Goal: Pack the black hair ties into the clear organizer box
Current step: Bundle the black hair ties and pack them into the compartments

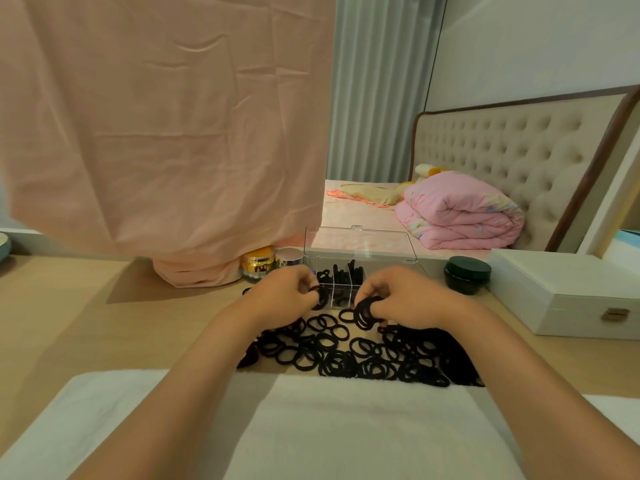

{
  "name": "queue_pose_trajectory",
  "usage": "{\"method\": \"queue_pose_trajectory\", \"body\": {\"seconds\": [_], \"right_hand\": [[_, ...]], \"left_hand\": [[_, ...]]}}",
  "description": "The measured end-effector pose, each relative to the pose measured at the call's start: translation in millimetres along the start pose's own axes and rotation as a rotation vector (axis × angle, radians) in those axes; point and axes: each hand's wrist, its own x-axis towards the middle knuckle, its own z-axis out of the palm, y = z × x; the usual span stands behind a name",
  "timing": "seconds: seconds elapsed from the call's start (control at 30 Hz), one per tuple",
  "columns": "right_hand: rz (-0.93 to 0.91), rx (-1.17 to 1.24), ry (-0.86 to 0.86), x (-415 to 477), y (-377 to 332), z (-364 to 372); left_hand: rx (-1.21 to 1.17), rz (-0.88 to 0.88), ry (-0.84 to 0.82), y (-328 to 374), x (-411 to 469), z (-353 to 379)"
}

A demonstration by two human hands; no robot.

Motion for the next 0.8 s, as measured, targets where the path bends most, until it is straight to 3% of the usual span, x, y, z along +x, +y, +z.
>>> {"method": "queue_pose_trajectory", "body": {"seconds": [0.13, 0.27, 0.43, 0.6, 0.7, 0.8], "right_hand": [[0.022, -0.01, -0.122, -1.7, 1.0, 0.9], [0.039, -0.303, -0.188, 9.3, 6.4, 24.3], [0.053, -0.372, -0.123, 12.5, 7.4, 32.7], [0.008, -0.277, -0.097, 9.1, 11.2, 25.3], [-0.031, -0.143, -0.028, 3.3, 7.5, 11.0], [-0.073, -0.006, -0.103, -5.5, -1.4, 2.8]], "left_hand": [[-0.136, -0.014, -0.131, 4.4, -3.9, -2.5], [0.025, -0.005, -0.311, 7.3, -6.3, 6.5], [0.356, -0.005, -0.291, 16.6, -4.2, 14.3], [0.503, 0.017, -0.263, 23.5, -5.7, 16.6], [0.39, 0.01, -0.245, 17.8, -5.5, 11.9], [0.172, 0.003, -0.214, 14.2, -5.7, -2.7]]}}
